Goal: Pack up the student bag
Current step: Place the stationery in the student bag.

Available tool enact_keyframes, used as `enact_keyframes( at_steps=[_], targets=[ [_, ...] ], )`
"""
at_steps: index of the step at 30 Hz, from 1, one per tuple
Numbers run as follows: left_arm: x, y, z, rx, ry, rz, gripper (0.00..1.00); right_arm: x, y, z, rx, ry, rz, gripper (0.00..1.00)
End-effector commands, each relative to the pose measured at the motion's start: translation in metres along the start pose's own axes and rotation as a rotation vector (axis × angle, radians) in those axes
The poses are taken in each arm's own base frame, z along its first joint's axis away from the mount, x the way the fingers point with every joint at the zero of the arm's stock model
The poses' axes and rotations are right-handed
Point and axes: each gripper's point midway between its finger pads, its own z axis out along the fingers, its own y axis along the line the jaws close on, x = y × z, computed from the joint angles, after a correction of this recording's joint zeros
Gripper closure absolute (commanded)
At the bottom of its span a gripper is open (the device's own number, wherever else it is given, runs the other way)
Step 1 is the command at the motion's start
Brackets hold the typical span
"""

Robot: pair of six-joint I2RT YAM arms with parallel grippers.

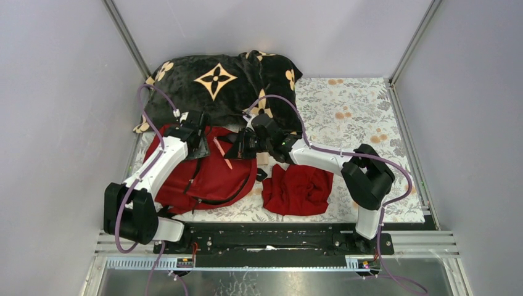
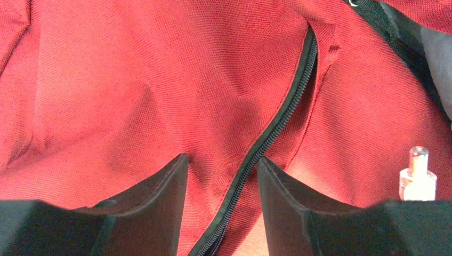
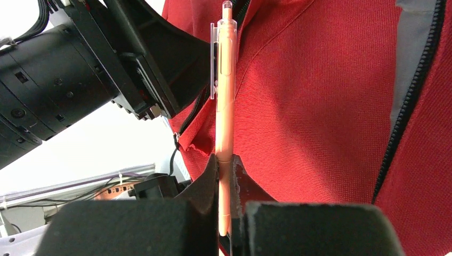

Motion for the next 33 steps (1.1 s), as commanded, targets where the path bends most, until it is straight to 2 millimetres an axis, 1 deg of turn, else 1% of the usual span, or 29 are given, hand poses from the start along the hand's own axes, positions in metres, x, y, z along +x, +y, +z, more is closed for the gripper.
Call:
enact_keyframes(
  at_steps=[1, 3, 5, 7, 10, 14, 16, 20, 25, 28, 29, 30, 33],
  targets=[
    [0.002, 0.006, 0.004, -0.037, 0.004, 0.045, 0.49, -0.003, 0.019, -0.001, -0.069, 0.006, 0.014, 1.0],
    [0.001, 0.011, 0.004, -0.075, -0.002, 0.035, 0.67, -0.002, 0.018, -0.001, -0.064, 0.007, 0.017, 1.0],
    [-0.007, 0.014, -0.001, -0.083, -0.035, 0.012, 0.83, -0.002, 0.018, 0.0, -0.062, 0.01, 0.014, 1.0],
    [-0.016, 0.013, -0.01, -0.068, -0.071, -0.008, 0.92, 0.0, 0.022, 0.001, -0.083, 0.026, 0.026, 1.0],
    [-0.029, 0.009, -0.027, -0.016, -0.111, -0.043, 1.0, 0.006, 0.032, 0.003, -0.142, 0.062, 0.057, 1.0],
    [-0.043, 0.006, -0.045, 0.033, -0.158, -0.083, 1.0, 0.012, 0.036, 0.008, -0.149, 0.091, 0.051, 1.0],
    [-0.045, 0.005, -0.047, 0.045, -0.163, -0.084, 1.0, 0.017, 0.037, 0.011, -0.147, 0.109, 0.043, 1.0],
    [-0.041, 0.005, -0.043, 0.045, -0.144, -0.084, 1.0, 0.023, 0.042, 0.016, -0.174, 0.133, 0.029, 1.0],
    [-0.036, 0.006, -0.038, 0.046, -0.129, -0.089, 1.0, 0.024, 0.047, 0.015, -0.197, 0.126, 0.022, 1.0],
    [-0.037, 0.004, -0.04, 0.069, -0.131, -0.104, 1.0, 0.022, 0.047, 0.026, -0.184, 0.135, 0.023, 1.0],
    [-0.038, 0.004, -0.042, 0.077, -0.135, -0.11, 1.0, 0.021, 0.047, 0.032, -0.177, 0.142, 0.026, 1.0],
    [-0.039, 0.003, -0.044, 0.086, -0.138, -0.115, 1.0, 0.023, 0.042, 0.04, -0.163, 0.159, 0.047, 1.0],
    [-0.04, 0.001, -0.047, 0.119, -0.139, -0.121, 1.0, 0.018, 0.051, 0.054, -0.21, 0.174, 0.083, 1.0]
  ],
)
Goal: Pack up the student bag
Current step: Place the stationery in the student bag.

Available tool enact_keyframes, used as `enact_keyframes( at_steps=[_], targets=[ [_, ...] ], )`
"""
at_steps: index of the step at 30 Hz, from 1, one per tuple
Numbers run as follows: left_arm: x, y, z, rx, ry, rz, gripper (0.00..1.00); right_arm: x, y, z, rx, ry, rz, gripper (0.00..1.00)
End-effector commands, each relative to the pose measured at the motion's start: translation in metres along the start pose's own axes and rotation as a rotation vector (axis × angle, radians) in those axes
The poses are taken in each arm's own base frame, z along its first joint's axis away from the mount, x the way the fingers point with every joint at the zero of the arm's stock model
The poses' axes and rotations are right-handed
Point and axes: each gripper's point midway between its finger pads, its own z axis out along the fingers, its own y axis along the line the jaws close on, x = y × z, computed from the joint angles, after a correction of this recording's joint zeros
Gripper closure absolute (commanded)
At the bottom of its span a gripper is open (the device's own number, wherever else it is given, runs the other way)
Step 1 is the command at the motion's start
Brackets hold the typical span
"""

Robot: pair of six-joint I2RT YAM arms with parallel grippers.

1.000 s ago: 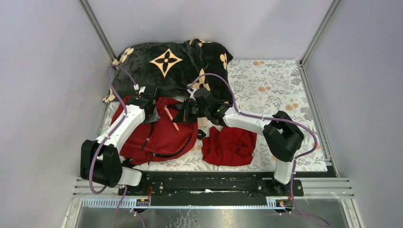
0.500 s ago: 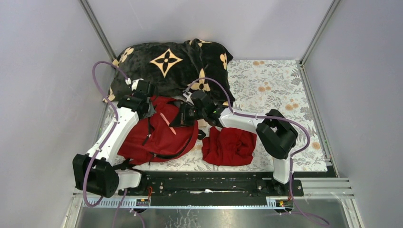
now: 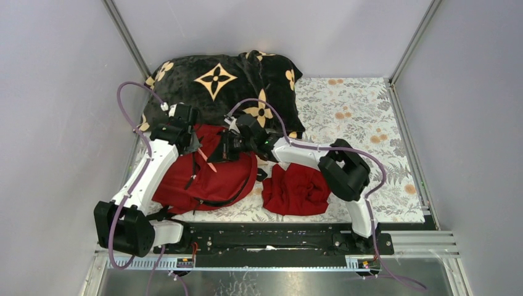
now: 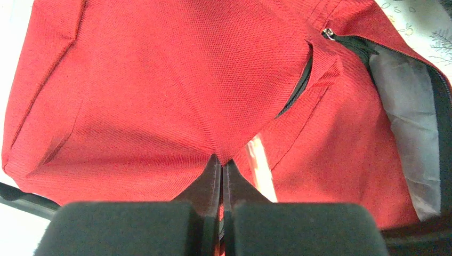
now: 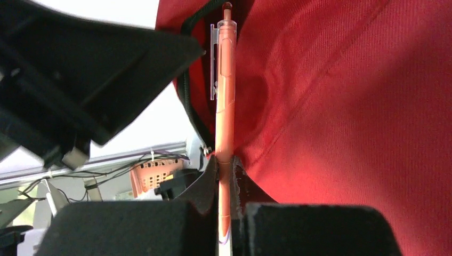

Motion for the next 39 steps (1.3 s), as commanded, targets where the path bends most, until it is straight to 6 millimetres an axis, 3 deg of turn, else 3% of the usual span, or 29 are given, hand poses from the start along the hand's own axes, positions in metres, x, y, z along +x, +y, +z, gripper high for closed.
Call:
enact_keyframes(
  at_steps=[1, 6, 13, 16, 19, 21, 23, 26, 37, 39],
  targets=[
    [-0.009, -0.01, -0.01, 0.084, -0.032, -0.043, 1.0, -0.007, 0.024, 0.021, -0.089, 0.027, 0.021, 1.0],
    [-0.003, -0.015, -0.007, 0.129, -0.004, -0.043, 1.0, -0.027, 0.024, 0.048, -0.083, -0.014, 0.05, 1.0],
    [0.002, -0.03, -0.014, 0.231, 0.041, -0.056, 1.0, -0.072, 0.024, 0.078, -0.091, -0.199, 0.116, 1.0],
    [0.001, -0.033, -0.017, 0.254, 0.044, -0.043, 1.0, -0.074, 0.022, 0.094, -0.083, -0.232, 0.133, 1.0],
    [-0.002, -0.031, -0.017, 0.242, 0.033, -0.046, 1.0, -0.061, 0.032, 0.108, -0.127, -0.199, 0.107, 0.99],
    [-0.003, -0.025, -0.014, 0.215, 0.025, -0.043, 1.0, -0.051, 0.031, 0.112, -0.124, -0.156, 0.08, 0.78],
    [-0.004, -0.023, -0.011, 0.21, 0.025, -0.045, 1.0, -0.044, 0.03, 0.108, -0.119, -0.13, 0.056, 0.59],
    [-0.006, -0.016, -0.007, 0.193, 0.02, -0.063, 1.0, -0.04, 0.03, 0.096, -0.098, -0.132, 0.0, 0.46],
    [-0.011, -0.005, -0.002, 0.172, 0.007, -0.109, 1.0, -0.047, 0.055, 0.022, -0.072, -0.195, -0.124, 0.44],
    [-0.011, -0.003, 0.0, 0.168, 0.007, -0.116, 1.0, -0.048, 0.051, 0.005, -0.029, -0.204, -0.153, 0.44]
  ],
)
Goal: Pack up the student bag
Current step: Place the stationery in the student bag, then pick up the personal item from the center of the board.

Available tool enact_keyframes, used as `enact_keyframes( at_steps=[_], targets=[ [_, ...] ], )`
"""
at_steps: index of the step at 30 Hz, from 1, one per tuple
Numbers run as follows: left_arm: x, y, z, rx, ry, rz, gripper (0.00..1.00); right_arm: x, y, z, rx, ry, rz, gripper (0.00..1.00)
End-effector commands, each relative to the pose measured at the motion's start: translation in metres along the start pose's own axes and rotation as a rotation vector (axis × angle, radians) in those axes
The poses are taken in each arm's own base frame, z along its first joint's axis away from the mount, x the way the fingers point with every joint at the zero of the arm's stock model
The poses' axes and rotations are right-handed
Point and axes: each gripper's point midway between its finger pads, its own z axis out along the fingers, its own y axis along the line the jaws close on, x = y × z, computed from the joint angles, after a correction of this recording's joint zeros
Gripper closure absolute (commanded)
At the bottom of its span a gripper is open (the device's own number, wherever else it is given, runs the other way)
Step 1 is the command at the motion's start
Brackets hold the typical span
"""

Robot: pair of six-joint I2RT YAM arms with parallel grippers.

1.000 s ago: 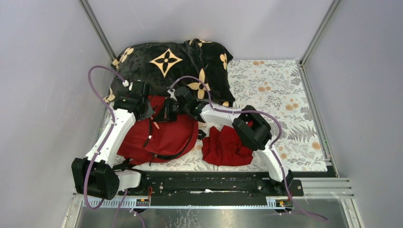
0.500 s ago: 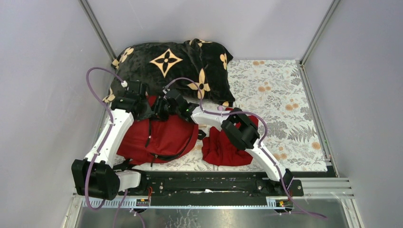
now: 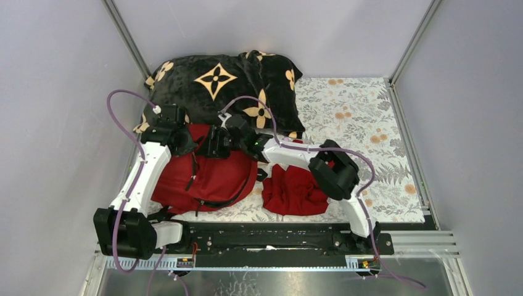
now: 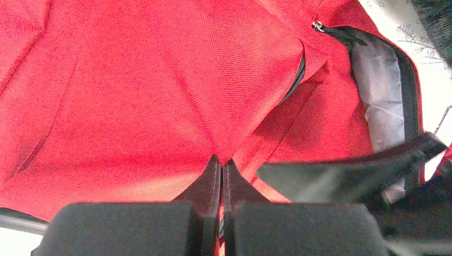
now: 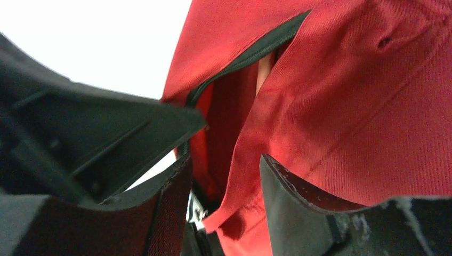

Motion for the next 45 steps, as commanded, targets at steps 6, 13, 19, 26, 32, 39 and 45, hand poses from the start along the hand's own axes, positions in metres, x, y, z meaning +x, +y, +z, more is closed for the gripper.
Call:
enact_keyframes(
  at_steps=[6, 13, 19, 26, 32, 39, 45],
  targets=[
    [-0.008, -0.005, 0.009, 0.054, -0.049, -0.03, 1.0, -0.088, -0.029, -0.143, 0.211, -0.364, -0.084, 0.44],
    [-0.01, -0.005, 0.013, 0.049, -0.042, -0.035, 1.0, -0.095, -0.163, -0.207, 0.669, -0.379, -0.068, 0.46],
    [-0.012, -0.003, 0.009, 0.043, -0.054, -0.031, 1.0, -0.07, -0.188, -0.182, 0.588, -0.195, -0.036, 0.44],
    [-0.011, -0.004, 0.009, 0.049, -0.054, -0.035, 1.0, -0.05, -0.208, -0.156, 0.536, -0.101, 0.01, 0.41],
    [-0.013, -0.004, 0.007, 0.052, -0.063, -0.035, 1.0, -0.037, -0.208, -0.137, 0.431, -0.064, 0.084, 0.46],
    [-0.011, -0.004, 0.008, 0.052, -0.057, -0.033, 1.0, -0.042, -0.216, -0.144, 0.459, -0.12, 0.119, 0.87],
    [-0.013, -0.005, 0.005, 0.061, -0.066, -0.032, 1.0, -0.066, -0.195, -0.171, 0.483, -0.203, 0.057, 1.0]
  ],
)
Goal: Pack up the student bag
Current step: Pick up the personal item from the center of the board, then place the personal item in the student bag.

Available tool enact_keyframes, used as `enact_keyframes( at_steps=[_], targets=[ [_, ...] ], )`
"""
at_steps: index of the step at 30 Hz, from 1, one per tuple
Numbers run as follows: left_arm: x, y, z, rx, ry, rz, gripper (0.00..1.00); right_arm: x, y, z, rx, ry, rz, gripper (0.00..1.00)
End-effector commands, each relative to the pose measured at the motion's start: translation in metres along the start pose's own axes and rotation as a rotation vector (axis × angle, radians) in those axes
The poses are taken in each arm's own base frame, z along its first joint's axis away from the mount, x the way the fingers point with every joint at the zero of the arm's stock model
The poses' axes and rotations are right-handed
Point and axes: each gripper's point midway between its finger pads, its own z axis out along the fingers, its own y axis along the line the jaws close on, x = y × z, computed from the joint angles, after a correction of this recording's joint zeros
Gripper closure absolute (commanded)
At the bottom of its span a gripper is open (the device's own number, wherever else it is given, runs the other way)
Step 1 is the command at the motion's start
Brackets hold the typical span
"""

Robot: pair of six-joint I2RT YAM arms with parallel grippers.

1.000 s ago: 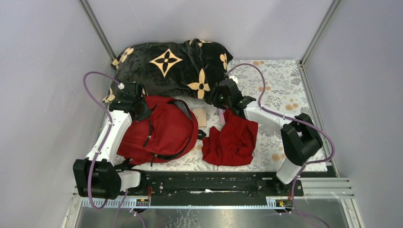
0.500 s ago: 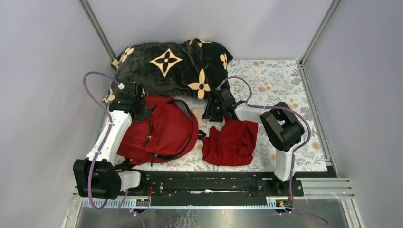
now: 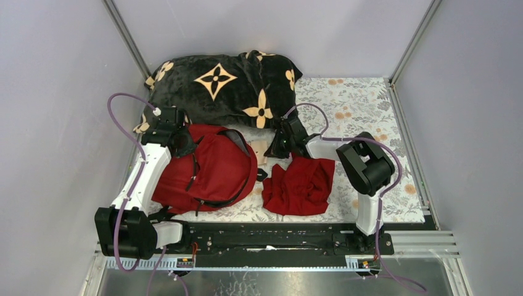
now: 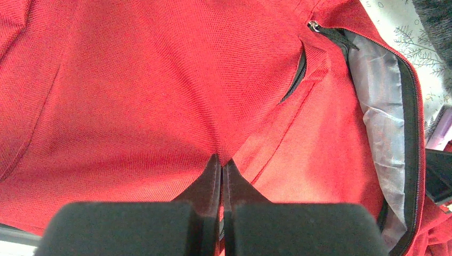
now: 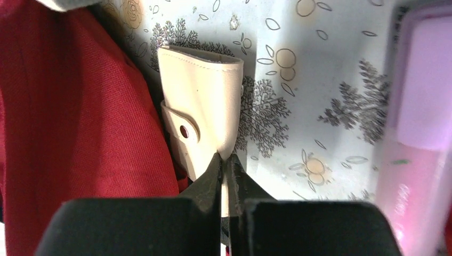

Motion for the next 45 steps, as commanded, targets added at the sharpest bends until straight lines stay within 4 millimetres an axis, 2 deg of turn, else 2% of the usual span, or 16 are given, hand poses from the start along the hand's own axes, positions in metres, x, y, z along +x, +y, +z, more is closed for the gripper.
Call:
enact_keyframes(
  at_steps=[1, 6, 9, 12, 14, 22, 26, 28, 32, 38, 45],
  targets=[
    [-0.018, -0.006, -0.006, 0.04, -0.077, -0.009, 1.0, -0.035, 0.016, -0.039, 0.01, -0.136, -0.058, 1.0],
    [-0.019, -0.007, -0.007, 0.043, -0.08, -0.008, 1.0, -0.061, 0.038, -0.088, 0.008, -0.277, -0.125, 1.0],
    [-0.02, -0.007, -0.008, 0.044, -0.085, -0.009, 1.0, -0.068, 0.063, -0.113, -0.066, -0.32, -0.158, 1.0],
    [-0.023, -0.006, -0.009, 0.035, -0.102, -0.013, 1.0, -0.064, 0.097, -0.13, -0.197, -0.3, -0.192, 1.0],
    [-0.024, -0.005, -0.008, 0.03, -0.113, -0.018, 1.0, -0.054, 0.124, -0.135, -0.292, -0.26, -0.215, 1.0],
    [-0.031, -0.004, -0.012, 0.026, -0.133, -0.021, 1.0, 0.025, 0.219, -0.095, -0.598, 0.034, -0.231, 1.0],
    [-0.033, -0.009, -0.016, 0.058, -0.135, -0.02, 1.0, 0.054, 0.247, -0.067, -0.692, 0.154, -0.201, 1.0],
    [-0.032, -0.012, -0.017, 0.072, -0.128, -0.018, 1.0, 0.059, 0.258, -0.056, -0.719, 0.197, -0.188, 1.0],
    [-0.029, -0.015, -0.017, 0.093, -0.116, -0.01, 1.0, 0.063, 0.259, -0.03, -0.699, 0.242, -0.157, 1.0],
    [-0.029, -0.021, -0.02, 0.127, -0.113, -0.008, 1.0, 0.052, 0.257, 0.001, -0.62, 0.203, -0.113, 1.0],
    [-0.033, -0.02, -0.028, 0.127, -0.141, -0.004, 1.0, 0.035, 0.234, 0.025, -0.503, 0.139, -0.074, 1.0]
  ],
)
